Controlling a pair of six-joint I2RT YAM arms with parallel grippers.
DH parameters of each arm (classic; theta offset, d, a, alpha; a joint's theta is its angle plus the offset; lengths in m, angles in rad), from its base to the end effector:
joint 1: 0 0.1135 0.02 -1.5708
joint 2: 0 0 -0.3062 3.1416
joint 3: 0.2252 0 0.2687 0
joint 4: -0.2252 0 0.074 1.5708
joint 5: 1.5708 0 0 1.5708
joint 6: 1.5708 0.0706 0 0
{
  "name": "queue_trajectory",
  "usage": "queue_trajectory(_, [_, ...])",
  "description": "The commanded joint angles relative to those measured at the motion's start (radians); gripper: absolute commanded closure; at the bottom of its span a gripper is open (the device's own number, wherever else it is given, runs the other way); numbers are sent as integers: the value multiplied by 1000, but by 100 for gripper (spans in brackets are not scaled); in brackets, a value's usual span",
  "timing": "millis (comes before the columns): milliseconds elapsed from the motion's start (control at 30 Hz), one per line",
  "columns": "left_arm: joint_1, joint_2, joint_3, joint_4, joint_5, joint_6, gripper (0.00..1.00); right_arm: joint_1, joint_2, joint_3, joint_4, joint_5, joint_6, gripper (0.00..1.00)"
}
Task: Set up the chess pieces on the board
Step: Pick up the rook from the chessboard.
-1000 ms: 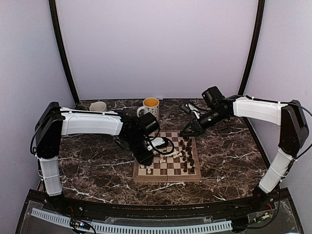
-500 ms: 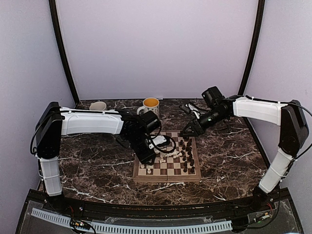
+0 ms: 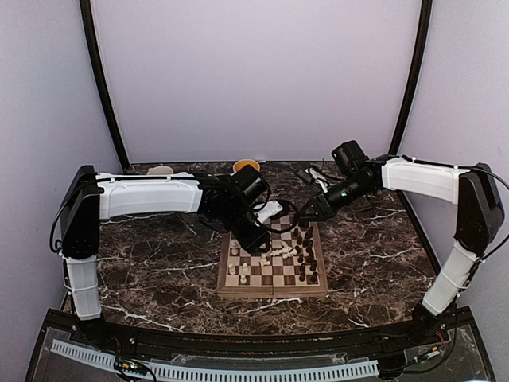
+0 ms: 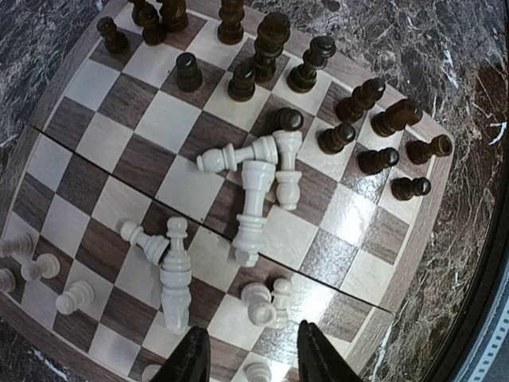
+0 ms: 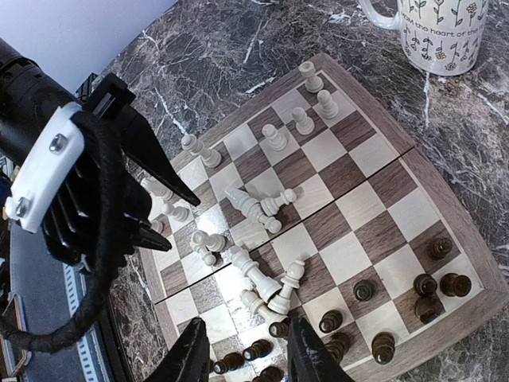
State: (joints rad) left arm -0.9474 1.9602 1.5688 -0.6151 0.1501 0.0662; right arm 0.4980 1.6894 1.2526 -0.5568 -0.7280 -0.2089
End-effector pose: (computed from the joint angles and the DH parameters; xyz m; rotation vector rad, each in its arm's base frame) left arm 0.2706 -0.3944 0.2308 1.3359 2.2874 -0.5075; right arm 0.3185 0.2266 0.2549 -1.1240 2.2345 1.0433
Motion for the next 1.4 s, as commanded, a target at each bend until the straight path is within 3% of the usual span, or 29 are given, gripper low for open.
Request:
queue_trajectory(0, [-7,33,41,40,36,-14,60,-21,-50,-18,27,6,-4,66])
queue_trajectory(667, [-9,110,106,-94,-9,30,62,-78,-82,-41,54,-13,6,65])
queue_trajectory(1133, [-9,106,106,-104,17,32,90,-81,-82,-44,56,-11,8,65])
queue_trajectory(1367, [-7,23,61,-26,19,0,93,-107,-76,-13,51,-6,38,66])
